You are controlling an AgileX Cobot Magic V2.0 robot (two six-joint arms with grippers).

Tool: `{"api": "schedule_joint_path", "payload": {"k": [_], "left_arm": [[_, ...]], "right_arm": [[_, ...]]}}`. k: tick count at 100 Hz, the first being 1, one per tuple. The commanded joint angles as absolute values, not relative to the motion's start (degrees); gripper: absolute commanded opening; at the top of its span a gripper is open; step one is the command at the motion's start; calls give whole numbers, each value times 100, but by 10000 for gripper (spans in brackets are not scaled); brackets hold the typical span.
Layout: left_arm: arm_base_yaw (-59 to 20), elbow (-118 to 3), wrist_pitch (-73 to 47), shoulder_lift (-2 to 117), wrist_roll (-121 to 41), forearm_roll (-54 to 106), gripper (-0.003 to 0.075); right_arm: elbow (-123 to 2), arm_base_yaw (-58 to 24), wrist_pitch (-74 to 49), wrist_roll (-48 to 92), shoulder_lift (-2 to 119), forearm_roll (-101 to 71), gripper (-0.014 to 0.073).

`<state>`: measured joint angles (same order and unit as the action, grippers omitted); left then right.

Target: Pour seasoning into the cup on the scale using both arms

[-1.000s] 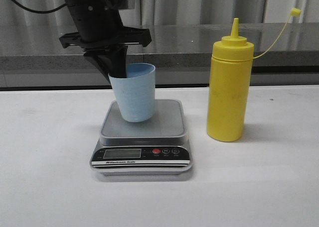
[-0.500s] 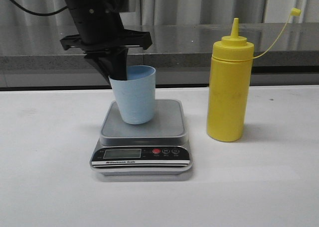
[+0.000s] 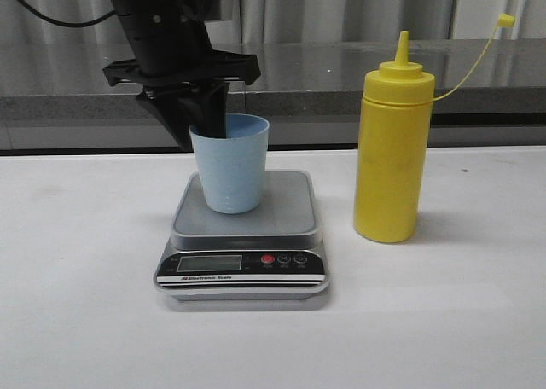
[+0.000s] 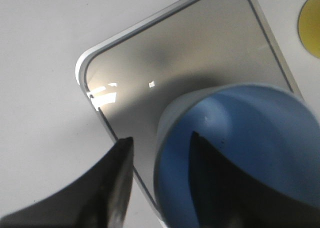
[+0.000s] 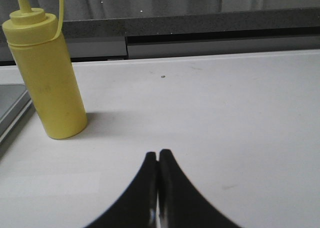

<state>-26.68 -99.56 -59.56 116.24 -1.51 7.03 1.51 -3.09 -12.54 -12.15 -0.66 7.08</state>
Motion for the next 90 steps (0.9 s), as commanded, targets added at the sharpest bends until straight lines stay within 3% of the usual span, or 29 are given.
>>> {"api": "schedule_joint_path", "payload": {"k": [1,15,64,90], "left_arm": [[-2705,-10136,-5892,11307,-158,770,438],[-2705,-10150,-5907,11296,-158,770,519],[-2471,-10112,-5699,10217,-158,672,517],[-1748,-9122,-4521,9012,-158,648,516]], "right_arm": [[59,-276,-784,-1180,-181,733,-68],[59,-276,-784,-1180,-181,733,-68],[59,-276,-784,-1180,-181,733,-68],[59,-276,-784,-1180,-181,733,-68]]}}
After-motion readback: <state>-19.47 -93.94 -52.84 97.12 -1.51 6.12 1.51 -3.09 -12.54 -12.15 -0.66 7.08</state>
